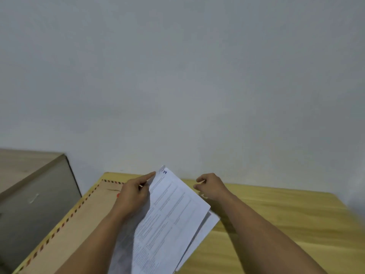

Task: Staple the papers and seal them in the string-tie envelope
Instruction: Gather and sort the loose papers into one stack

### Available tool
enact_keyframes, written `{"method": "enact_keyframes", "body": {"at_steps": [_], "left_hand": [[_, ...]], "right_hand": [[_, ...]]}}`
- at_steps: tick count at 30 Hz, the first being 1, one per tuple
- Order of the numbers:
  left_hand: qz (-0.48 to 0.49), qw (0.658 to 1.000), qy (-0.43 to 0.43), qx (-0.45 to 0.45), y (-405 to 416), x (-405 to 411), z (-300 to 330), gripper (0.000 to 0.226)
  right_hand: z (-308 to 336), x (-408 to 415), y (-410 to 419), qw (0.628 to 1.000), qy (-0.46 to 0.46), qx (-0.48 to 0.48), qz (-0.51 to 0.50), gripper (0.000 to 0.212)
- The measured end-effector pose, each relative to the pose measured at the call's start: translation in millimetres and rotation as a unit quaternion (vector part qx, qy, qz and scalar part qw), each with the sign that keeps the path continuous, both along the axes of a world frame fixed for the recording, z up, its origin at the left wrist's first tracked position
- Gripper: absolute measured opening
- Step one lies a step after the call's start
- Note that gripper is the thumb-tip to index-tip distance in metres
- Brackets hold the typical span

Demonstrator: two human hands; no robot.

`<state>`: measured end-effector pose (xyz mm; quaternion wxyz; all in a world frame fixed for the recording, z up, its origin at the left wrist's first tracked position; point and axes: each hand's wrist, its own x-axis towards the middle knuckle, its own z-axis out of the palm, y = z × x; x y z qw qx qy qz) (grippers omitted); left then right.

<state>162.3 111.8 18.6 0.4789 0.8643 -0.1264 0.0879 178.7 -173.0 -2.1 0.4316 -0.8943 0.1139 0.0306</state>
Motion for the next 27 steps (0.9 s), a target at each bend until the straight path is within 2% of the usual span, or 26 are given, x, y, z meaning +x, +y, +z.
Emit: {"method": "enact_keyframes", "body": {"at_steps": [2,4,8,11,13,17,24,27], "left_hand": [[0.007,1.0,0.017,-0.012,11.9,8.5,-6.6,0.044],[0.006,1.0,0.02,-0.006,19.8,13.7,-9.0,0.046],[0.006,0.999,0.033,0.016,26.3,20.1,-8.2,0.05],[0.006,0.999,0.034,0.019,25.5,19.5,-9.8,0.051],[0.002,0.999,0.038,0.012,24.4,17.3,-11.5,0.051],[-0.011,0.999,0.04,0.009,21.2,11.7,-12.2,0.055],[-0.013,0.999,0.024,0.03,-4.5,-3.4,1.3,0.051],[-0.032,0.999,0.01,0.026,-28.3,-15.3,10.2,0.042]], "right_hand": [[-13.6,7.8,10.8,0.997,0.044,-0.06,0.013,0.059],[-21.6,10.4,24.9,0.991,0.067,-0.116,0.029,0.07],[-33.5,22.6,36.7,0.981,0.092,-0.169,0.031,0.052],[-40.7,30.3,34.4,0.982,0.116,-0.149,0.018,0.014],[-43.0,31.3,33.6,0.983,0.119,-0.138,0.017,0.032],[-44.5,23.4,26.7,0.985,0.104,-0.135,-0.002,0.043],[-27.9,-27.0,-34.2,0.985,0.088,-0.132,-0.064,0.041],[-16.2,-65.9,-67.2,0.979,0.105,-0.132,-0.112,0.026]]}}
